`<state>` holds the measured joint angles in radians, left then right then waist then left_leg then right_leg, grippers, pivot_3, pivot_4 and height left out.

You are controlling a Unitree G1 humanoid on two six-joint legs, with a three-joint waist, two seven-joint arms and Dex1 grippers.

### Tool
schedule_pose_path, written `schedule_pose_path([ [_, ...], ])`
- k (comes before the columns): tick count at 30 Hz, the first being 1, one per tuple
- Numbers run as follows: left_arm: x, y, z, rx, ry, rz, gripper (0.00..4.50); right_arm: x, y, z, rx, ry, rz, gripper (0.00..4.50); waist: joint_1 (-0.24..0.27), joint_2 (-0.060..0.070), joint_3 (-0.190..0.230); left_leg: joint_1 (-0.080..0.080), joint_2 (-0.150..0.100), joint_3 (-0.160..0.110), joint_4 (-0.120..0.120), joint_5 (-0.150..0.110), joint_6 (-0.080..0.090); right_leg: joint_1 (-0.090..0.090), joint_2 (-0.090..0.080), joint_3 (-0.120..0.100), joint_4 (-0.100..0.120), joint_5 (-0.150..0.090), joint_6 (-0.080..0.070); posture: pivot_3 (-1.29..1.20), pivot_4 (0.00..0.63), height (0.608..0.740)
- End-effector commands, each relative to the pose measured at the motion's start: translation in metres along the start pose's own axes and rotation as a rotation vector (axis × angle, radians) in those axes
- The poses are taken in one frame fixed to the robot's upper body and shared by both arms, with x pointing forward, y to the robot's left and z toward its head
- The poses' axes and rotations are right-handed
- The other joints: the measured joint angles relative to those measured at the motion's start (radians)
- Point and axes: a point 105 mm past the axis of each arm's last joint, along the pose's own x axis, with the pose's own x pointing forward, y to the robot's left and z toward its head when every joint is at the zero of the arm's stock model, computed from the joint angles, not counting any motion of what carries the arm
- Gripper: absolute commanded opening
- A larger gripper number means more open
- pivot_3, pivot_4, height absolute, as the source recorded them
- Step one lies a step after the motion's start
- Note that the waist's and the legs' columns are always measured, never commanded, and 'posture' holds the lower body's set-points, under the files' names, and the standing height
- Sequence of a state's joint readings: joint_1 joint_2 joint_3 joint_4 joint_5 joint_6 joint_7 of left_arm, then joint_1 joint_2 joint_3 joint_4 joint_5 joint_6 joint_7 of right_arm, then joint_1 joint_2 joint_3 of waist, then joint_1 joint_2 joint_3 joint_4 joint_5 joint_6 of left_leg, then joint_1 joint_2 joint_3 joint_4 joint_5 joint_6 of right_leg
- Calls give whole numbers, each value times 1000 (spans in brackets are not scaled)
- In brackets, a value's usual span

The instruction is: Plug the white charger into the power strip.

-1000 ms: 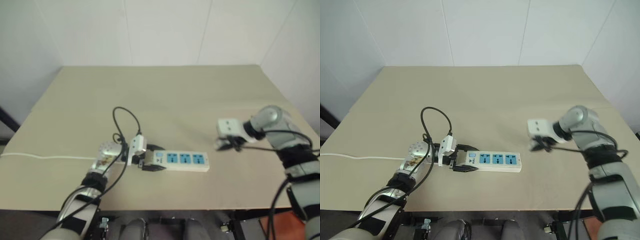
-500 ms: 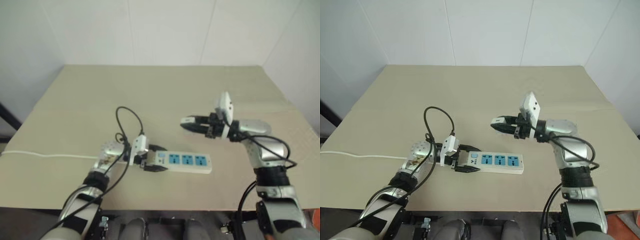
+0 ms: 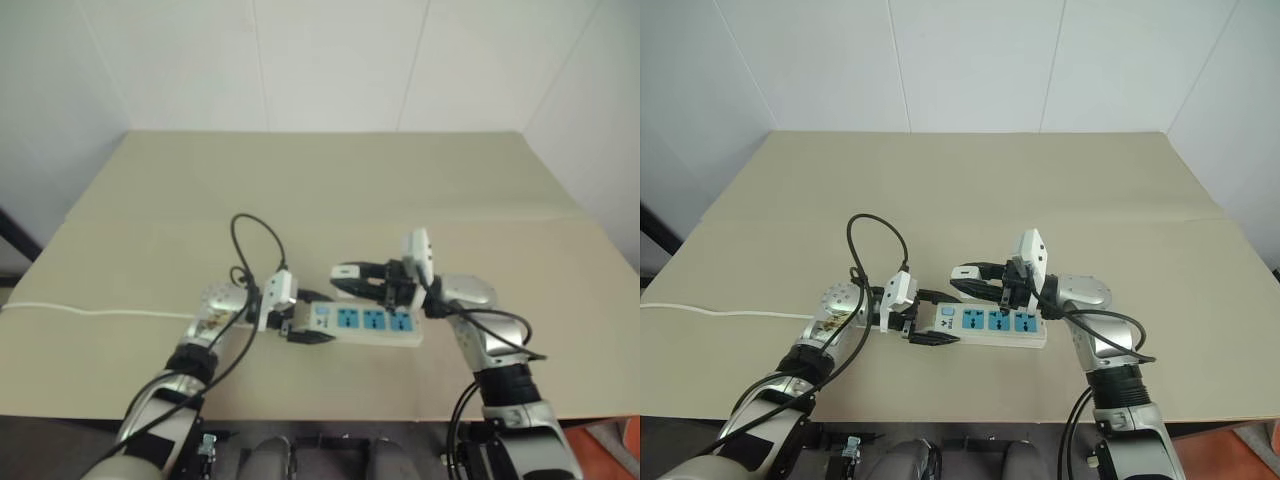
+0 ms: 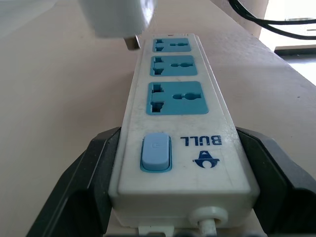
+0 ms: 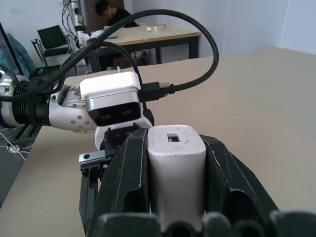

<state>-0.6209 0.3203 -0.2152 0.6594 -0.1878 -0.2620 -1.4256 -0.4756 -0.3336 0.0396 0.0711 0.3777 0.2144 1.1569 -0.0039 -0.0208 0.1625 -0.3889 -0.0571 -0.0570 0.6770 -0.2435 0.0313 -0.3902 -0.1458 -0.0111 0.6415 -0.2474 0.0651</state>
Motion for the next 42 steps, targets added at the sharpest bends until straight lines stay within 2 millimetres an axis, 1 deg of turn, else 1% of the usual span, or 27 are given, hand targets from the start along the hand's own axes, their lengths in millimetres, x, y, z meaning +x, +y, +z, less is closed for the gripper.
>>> schedule_pose_path([
  [1, 5, -16, -21, -60, 69, -60, 3268, 2, 5, 3, -46, -32, 21, 1165, 0, 0, 0, 0, 0, 0, 0, 0, 0, 0, 0, 0, 0, 0, 0, 0, 150, 740],
  [12, 6, -16, -21, -58, 68, -62, 3268, -2, 12, -13, -41, 6, 45, 1165, 0, 0, 0, 0, 0, 0, 0, 0, 0, 0, 0, 0, 0, 0, 0, 0, 150, 740],
  [18, 6, -17, -21, -58, 70, -64, 3268, -3, 10, -21, -37, 22, 32, 1165, -1, 0, 0, 0, 0, 0, 0, 0, 0, 0, 0, 0, 0, 0, 0, 0, 150, 740],
  [27, 5, -18, -21, -58, 72, -65, 3268, 0, 6, -25, -40, 18, 12, 1165, -1, 0, 0, 1, 0, 0, 0, 0, 0, 1, 0, 0, 0, 0, 0, 0, 150, 740],
  [42, 5, -17, -22, -57, 75, -61, 3268, 2, 11, -36, -6, 43, 28, 1165, -1, 0, 0, 2, 0, 0, 0, 0, 0, 1, 0, 0, 0, 0, 0, 0, 150, 740],
])
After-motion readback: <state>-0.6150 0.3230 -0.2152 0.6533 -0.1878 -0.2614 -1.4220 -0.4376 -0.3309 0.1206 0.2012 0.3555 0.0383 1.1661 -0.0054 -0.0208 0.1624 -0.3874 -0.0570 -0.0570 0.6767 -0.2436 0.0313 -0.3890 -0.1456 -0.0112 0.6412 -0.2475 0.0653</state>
